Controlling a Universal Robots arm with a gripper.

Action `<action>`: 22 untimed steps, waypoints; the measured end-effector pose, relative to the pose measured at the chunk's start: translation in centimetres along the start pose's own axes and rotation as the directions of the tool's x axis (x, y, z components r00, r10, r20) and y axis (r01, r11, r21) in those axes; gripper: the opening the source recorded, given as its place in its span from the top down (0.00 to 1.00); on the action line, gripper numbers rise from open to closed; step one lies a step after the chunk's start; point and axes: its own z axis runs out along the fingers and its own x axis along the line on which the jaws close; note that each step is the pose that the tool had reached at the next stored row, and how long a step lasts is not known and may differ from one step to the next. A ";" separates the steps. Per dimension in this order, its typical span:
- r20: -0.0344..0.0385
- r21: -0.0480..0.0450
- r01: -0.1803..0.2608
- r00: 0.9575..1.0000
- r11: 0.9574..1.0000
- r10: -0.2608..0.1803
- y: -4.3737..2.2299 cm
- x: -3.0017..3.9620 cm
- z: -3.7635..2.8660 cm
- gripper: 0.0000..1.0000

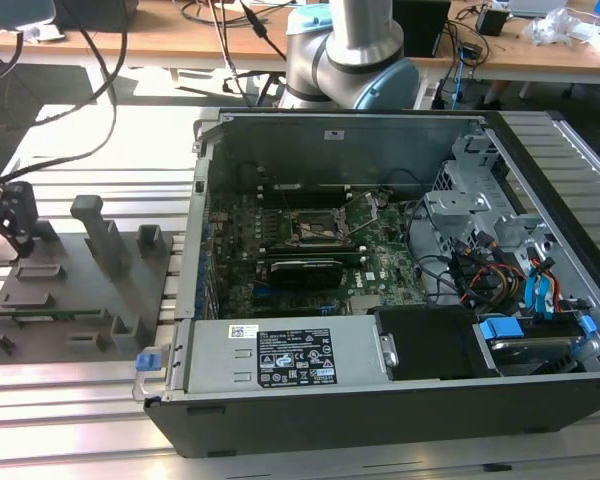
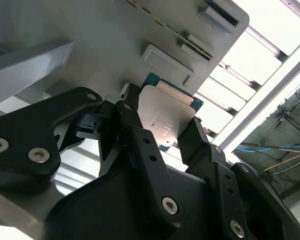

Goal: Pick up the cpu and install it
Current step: 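Pick up the cpu and move it towards the insertion slot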

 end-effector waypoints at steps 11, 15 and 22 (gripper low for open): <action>0.000 0.000 0.000 1.000 1.000 0.000 -0.04 -0.05 -1.94 0.45; 0.000 0.000 0.000 1.000 1.000 0.000 -0.06 -0.07 -2.68 0.45; 0.000 0.000 0.000 1.000 1.000 0.000 -0.09 -0.11 -4.22 0.45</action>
